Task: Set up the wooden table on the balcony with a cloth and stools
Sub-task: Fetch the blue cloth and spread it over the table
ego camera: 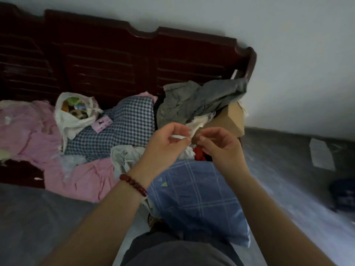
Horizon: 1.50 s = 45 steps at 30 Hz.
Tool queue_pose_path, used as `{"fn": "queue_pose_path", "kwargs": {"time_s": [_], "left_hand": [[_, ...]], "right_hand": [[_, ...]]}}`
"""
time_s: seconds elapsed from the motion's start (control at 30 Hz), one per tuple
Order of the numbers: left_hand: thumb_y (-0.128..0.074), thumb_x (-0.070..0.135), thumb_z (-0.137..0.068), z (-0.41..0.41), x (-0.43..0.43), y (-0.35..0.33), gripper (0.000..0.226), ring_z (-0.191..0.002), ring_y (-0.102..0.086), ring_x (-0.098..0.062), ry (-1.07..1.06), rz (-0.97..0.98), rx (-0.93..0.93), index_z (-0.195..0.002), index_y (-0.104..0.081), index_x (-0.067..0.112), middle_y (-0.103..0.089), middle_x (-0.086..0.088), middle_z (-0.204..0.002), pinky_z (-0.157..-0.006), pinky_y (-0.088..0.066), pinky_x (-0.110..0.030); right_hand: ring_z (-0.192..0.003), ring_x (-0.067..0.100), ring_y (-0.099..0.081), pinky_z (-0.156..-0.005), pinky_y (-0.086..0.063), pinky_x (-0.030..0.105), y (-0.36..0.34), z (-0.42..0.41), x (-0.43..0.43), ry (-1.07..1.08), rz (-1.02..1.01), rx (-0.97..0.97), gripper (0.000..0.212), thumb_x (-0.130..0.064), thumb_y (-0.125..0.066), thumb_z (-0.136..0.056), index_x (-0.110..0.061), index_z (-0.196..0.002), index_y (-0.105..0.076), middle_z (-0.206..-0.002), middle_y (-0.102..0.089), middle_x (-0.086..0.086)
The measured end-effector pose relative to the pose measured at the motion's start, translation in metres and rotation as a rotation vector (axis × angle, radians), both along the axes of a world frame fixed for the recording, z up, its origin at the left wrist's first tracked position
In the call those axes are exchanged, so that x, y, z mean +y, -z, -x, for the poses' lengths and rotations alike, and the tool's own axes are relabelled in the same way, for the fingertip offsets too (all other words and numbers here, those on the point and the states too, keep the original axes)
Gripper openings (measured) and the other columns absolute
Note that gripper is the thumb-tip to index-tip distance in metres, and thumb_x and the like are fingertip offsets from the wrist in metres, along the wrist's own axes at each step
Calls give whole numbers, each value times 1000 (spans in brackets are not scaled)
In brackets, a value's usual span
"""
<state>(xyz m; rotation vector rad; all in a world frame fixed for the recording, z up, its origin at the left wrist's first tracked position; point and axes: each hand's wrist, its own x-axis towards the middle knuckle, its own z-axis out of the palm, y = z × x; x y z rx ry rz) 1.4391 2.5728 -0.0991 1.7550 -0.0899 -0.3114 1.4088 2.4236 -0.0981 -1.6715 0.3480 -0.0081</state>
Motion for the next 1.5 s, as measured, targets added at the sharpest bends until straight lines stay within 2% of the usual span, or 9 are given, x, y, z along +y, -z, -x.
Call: {"fn": "queue_pose_path", "kwargs": {"time_s": [0.17, 0.33, 0.57, 0.73, 0.83, 1.03, 1.23, 1.4, 1.5], "left_hand": [[-63, 11, -87, -15, -37, 10, 17, -82, -62, -1, 226, 27, 50, -91, -62, 27, -66, 9, -92, -72, -49, -10], [-61, 8, -88, -14, -58, 27, 20, -84, -62, -3, 358, -10, 85, -92, -62, 27, -66, 7, -95, -72, -47, -11], [-62, 6, -86, 1, -57, 56, 28, -89, -61, -5, 368, -97, 174, -90, -59, 33, -64, 6, -99, -80, -49, -19], [-62, 12, -87, 6, -63, 76, 22, -94, -62, -10, 296, -173, 203, -88, -60, 33, -65, 7, -100, -86, -52, -28], [-60, 17, -88, 6, -71, 96, 15, -95, -61, -10, 340, -316, 192, -95, -59, 31, -63, 13, -103, -88, -51, -29], [-54, 17, -92, 1, -93, 140, 25, -107, -55, -12, 427, -567, 188, -116, -59, 23, -58, 3, -119, -93, -46, -31], [-51, 15, -93, 24, -104, 182, 28, -109, -55, -9, 387, -564, 370, -120, -57, 23, -58, 6, -123, -96, -45, -28], [-51, 12, -92, 40, -118, 195, 27, -102, -57, -7, 355, -533, 419, -116, -59, 23, -59, 8, -118, -88, -45, -21], [-51, 13, -92, 42, -124, 196, 27, -99, -57, -5, 352, -534, 435, -116, -59, 24, -58, 10, -116, -85, -47, -21]], "right_hand": [[-71, 6, -67, -67, -54, 19, 9, 23, -26, 173, 51, 48, 14, -3, -64, -86, -17, -86, -65, -78, -71, -5], [-77, 5, -65, -68, -50, 20, 31, 40, -49, 256, 165, 131, 14, -12, -67, -85, -26, -86, -65, -87, -71, -7], [-84, 4, -65, -72, -52, 19, 57, 45, -59, 145, 227, 209, 18, -15, -65, -86, -32, -85, -62, -87, -68, -12], [-80, -5, -60, -65, -45, 7, 79, 38, -72, 7, 253, 248, 17, -14, -63, -86, -31, -85, -61, -87, -64, -17], [-83, -3, -57, -70, -40, 11, 101, 30, -83, -137, 343, 304, 9, -19, -60, -88, -25, -94, -62, -90, -61, -16], [-109, 17, -56, -82, -36, 18, 161, 2, -102, -431, 510, 413, 29, -17, -56, -89, -13, -118, -60, -116, -60, 3], [-126, 27, -44, -99, -28, 22, 218, -18, -122, -707, 662, 482, 36, -12, -53, -92, 1, -126, -54, -134, -51, 16], [-141, 27, -20, -111, -29, 42, 250, -23, -143, -731, 880, 610, 60, -24, -60, -85, -13, -140, -39, -151, -25, 10], [-137, 32, -25, -107, -31, 48, 250, -19, -155, -727, 1006, 706, 66, -26, -60, -83, -19, -143, -31, -149, -23, 11]]}}
